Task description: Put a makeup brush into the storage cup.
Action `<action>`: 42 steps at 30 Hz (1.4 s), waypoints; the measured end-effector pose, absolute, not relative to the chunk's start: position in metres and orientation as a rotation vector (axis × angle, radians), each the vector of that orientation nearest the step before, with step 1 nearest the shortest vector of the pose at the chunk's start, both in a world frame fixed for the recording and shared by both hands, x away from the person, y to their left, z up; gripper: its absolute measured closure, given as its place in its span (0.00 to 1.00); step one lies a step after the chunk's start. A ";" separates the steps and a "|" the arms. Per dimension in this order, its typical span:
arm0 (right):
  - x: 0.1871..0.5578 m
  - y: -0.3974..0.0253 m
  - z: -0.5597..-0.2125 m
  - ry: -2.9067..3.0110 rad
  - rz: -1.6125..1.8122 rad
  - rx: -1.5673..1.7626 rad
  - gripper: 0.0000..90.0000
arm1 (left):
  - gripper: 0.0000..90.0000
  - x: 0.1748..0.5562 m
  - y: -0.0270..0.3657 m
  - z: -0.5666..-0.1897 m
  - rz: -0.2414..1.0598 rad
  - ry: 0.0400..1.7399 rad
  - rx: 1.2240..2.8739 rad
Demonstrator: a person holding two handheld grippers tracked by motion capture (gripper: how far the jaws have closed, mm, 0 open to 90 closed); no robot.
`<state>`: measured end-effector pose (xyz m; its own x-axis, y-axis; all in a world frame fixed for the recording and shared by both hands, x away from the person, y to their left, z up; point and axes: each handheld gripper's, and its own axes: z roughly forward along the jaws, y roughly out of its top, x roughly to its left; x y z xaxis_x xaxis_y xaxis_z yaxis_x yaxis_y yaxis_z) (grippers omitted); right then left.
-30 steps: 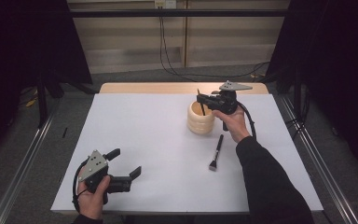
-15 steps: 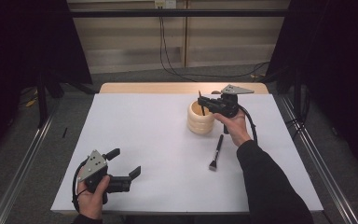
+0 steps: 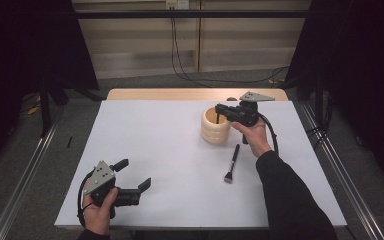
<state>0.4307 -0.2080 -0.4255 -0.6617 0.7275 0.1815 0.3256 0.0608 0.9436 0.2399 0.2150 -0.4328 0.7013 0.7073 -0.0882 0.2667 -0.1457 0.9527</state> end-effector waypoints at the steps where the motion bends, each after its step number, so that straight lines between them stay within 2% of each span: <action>1: 0.431 -0.208 -0.425 2.004 1.631 1.059 0.92 | 0.02 0.240 0.215 -0.433 0.460 0.785 1.721; 7: 0.429 -0.212 -0.425 1.998 1.639 1.059 0.89 | 0.02 0.240 0.215 -0.433 0.462 0.785 1.722; 11: 0.427 -0.214 -0.427 1.996 1.634 1.060 0.83 | 0.02 0.240 0.215 -0.433 0.463 0.784 1.722; 14: 0.424 -0.214 -0.428 1.998 1.640 1.053 0.74 | 0.02 0.241 0.216 -0.433 0.459 0.780 1.722; 17: 0.422 -0.214 -0.426 1.992 1.629 1.051 0.61 | 0.02 0.241 0.216 -0.433 0.463 0.792 1.717; 20: 0.417 -0.214 -0.422 1.977 1.589 1.032 0.40 | 0.02 0.241 0.216 -0.433 0.463 0.795 1.717; 30: 0.398 -0.221 -0.416 1.942 1.575 1.047 0.04 | 0.02 0.241 0.215 -0.433 0.466 0.795 1.712; 34: 0.391 -0.226 -0.416 1.930 1.567 1.037 0.00 | 0.02 0.240 0.216 -0.432 0.469 0.797 1.707; 42: 0.373 -0.232 -0.415 1.928 1.573 1.051 0.01 | 0.02 0.240 0.216 -0.432 0.470 0.789 1.694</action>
<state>0.3728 -0.2322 -0.4149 -0.6162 0.7772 0.1272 0.2805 0.0657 0.9576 0.2403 0.2165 -0.4316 0.6934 0.7143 -0.0949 0.2570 -0.1221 0.9587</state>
